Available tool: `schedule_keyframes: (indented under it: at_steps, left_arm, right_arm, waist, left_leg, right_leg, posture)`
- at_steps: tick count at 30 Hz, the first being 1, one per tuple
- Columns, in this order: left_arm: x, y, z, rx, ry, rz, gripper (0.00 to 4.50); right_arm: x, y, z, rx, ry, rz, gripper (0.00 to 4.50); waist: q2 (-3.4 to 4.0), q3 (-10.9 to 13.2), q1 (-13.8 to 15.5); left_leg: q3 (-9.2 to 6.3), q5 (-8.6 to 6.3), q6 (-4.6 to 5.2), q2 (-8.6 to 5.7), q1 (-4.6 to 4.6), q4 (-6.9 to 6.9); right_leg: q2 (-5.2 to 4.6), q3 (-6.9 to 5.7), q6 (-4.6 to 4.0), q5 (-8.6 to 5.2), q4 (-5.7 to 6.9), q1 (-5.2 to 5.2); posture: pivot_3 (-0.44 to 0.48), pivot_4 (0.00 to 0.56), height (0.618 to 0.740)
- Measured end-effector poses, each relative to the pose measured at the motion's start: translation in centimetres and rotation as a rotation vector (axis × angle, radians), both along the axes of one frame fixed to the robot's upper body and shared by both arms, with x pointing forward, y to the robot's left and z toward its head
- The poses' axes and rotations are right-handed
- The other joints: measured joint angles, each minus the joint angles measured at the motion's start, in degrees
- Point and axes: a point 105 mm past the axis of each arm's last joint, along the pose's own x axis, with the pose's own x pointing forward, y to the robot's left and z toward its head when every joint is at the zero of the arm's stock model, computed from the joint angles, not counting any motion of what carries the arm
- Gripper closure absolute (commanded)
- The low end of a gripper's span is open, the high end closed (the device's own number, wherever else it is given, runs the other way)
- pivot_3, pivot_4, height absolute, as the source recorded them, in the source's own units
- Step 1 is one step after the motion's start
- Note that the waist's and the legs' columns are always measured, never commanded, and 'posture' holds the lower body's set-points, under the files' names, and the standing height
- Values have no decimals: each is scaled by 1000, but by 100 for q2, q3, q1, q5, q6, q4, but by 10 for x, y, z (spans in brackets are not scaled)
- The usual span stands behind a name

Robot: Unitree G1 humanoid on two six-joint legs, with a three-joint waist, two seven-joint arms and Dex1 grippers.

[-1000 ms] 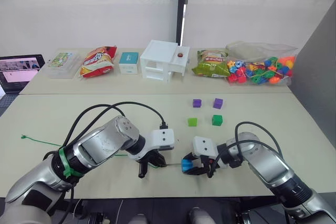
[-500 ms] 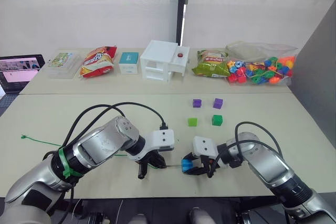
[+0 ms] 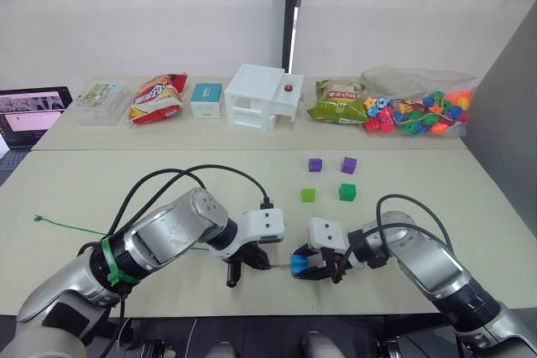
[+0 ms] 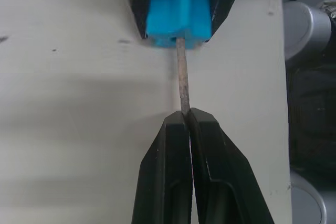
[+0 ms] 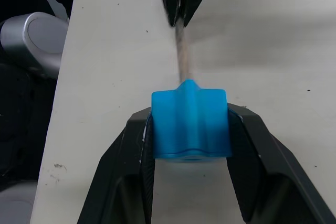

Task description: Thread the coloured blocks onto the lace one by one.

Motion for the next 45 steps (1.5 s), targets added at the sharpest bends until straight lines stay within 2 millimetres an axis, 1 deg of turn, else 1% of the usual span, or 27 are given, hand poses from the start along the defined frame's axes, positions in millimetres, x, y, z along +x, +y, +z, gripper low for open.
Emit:
schedule_keyframes:
  at_steps: [4,18,29,32,35,41,45]
  left_arm:
    - [0,0,0,-1,-2,1,4500]
    - [0,2,2,-6,3,30,4500]
    - [2,-21,-3,-58,7,23,4500]
    - [4,-32,-5,-88,9,12,4500]
    - [5,-32,-6,-102,10,2,4500]
    - [5,-20,-6,-129,8,-23,2514]
    - [15,-5,3,-144,-35,16,1242]
  right_arm:
    - [0,2,0,27,41,-24,3135]
    - [1,-3,-2,59,67,-67,3135]
    - [1,-3,-2,61,83,-78,3135]
    - [1,-3,-2,60,81,-79,3135]
    - [1,-3,-1,59,76,-86,3135]
    - [2,-3,-1,60,73,-91,3135]
    - [2,-3,-1,61,69,-95,3135]
  waist:
    - [0,0,-15]
    - [0,0,-8]
    - [0,0,-7]
    - [0,0,-5]
    - [0,0,-8]
    - [0,0,-9]
    - [0,0,-11]
  left_leg:
    - [0,0,0,0,1,0]
    - [0,0,0,0,0,0]
    - [0,0,0,0,0,1]
    - [0,0,0,-1,1,1]
    - [0,0,0,0,2,1]
    - [0,0,0,0,2,1]
    - [0,0,0,0,3,0]
  right_leg:
    - [1,0,0,0,0,0]
    - [0,0,0,0,-1,1]
    - [0,0,0,0,-1,1]
    - [0,0,0,0,-1,2]
    - [0,1,0,0,0,2]
    - [0,1,0,0,1,1]
    - [0,1,0,0,1,1]
  posture:
    - [0,150,740]
    - [0,150,740]
    - [0,150,740]
    - [0,150,740]
    - [0,150,740]
    - [0,150,740]
    - [0,150,740]
